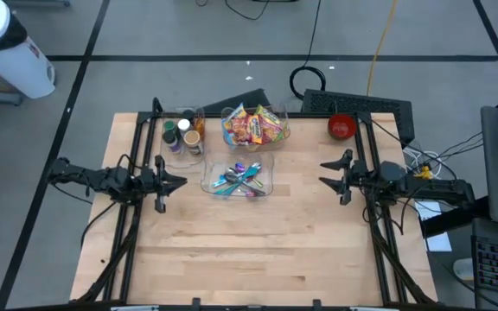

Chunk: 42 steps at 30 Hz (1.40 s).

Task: Pick & Place Food Item
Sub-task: Return to Home Position

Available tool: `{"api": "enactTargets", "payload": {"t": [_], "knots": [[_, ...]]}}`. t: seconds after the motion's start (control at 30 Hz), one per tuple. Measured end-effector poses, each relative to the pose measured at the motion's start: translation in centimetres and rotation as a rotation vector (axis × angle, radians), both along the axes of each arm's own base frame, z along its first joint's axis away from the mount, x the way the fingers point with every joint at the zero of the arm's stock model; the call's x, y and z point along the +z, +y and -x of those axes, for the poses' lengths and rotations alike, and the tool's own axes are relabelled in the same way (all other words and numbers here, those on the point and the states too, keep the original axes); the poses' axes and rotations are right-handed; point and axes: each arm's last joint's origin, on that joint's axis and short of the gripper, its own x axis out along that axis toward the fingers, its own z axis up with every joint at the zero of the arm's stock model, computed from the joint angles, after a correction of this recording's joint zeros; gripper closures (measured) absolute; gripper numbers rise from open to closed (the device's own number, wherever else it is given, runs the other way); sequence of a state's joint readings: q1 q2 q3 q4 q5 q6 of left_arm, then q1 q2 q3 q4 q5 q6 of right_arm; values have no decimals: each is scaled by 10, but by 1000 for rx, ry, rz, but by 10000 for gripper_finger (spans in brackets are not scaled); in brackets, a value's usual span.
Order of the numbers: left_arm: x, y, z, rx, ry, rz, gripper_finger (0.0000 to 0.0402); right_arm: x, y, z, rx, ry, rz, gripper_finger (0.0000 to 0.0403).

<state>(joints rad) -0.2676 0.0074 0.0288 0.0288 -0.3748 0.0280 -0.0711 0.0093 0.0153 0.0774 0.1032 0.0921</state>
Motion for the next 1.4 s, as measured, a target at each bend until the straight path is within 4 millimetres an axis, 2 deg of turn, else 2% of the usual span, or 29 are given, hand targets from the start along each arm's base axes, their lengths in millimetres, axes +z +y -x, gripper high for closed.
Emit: {"api": "enactTargets", "payload": {"t": [1.4], "knots": [[0,0,0,0,-2,0,362,1,0,0,0,-15,0,170]]}}
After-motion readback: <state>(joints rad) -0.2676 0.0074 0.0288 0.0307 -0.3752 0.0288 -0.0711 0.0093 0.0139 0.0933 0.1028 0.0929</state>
